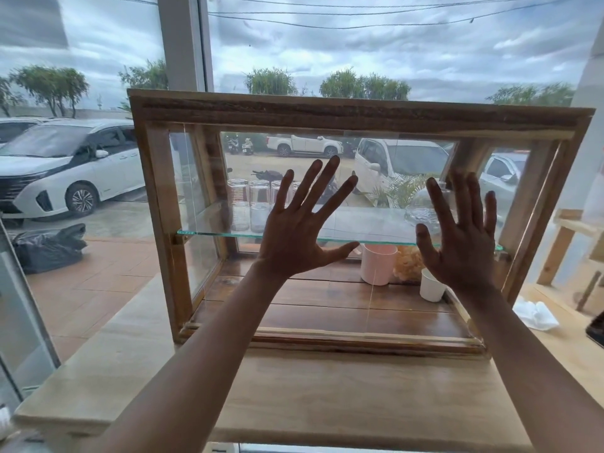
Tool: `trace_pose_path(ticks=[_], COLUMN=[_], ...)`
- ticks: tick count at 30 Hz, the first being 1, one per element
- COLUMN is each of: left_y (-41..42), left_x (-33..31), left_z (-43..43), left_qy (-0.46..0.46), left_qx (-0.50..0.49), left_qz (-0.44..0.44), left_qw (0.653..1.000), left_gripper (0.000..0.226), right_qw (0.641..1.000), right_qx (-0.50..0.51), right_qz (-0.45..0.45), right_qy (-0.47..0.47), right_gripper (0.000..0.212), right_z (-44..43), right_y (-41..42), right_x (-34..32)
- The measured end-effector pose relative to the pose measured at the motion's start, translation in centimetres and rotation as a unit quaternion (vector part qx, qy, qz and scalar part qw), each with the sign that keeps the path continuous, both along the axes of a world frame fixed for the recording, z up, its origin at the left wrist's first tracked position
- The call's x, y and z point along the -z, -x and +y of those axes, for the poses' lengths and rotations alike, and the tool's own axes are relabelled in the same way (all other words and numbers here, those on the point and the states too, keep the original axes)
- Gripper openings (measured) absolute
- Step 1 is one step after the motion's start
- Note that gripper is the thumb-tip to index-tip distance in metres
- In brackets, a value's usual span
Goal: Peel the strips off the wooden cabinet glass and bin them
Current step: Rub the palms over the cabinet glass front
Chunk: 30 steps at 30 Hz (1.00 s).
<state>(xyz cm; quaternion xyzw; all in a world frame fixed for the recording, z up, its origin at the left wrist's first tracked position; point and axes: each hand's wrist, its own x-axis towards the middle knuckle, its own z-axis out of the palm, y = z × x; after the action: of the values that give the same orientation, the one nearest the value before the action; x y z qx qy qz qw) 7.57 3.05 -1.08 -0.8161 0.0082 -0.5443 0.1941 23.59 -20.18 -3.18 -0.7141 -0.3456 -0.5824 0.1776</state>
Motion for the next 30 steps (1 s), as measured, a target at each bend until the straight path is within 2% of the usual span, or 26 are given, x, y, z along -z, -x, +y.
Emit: trace_pose_path(ticks=[22, 30], left_y=[2.5, 0.5], left_x=[0.8, 0.3], left_z=[4.2, -0.6], left_qy=[-0.010, 0.062], left_qx=[-0.042, -0.001], left_qz=[-0.010, -0.030], left_qw=[0.999, 0.998], left_gripper=[0.090, 0.088], right_qw=[1.000, 1.000], right_qx=[0.002, 0.011], right_qz=[0.006, -0.005], right_qy=[-0.002, -0.004], right_gripper=[0.062, 0.062], right_z=[0.0, 0.1], right_y=[0.3, 0.2], right_x=[0.0, 0.1])
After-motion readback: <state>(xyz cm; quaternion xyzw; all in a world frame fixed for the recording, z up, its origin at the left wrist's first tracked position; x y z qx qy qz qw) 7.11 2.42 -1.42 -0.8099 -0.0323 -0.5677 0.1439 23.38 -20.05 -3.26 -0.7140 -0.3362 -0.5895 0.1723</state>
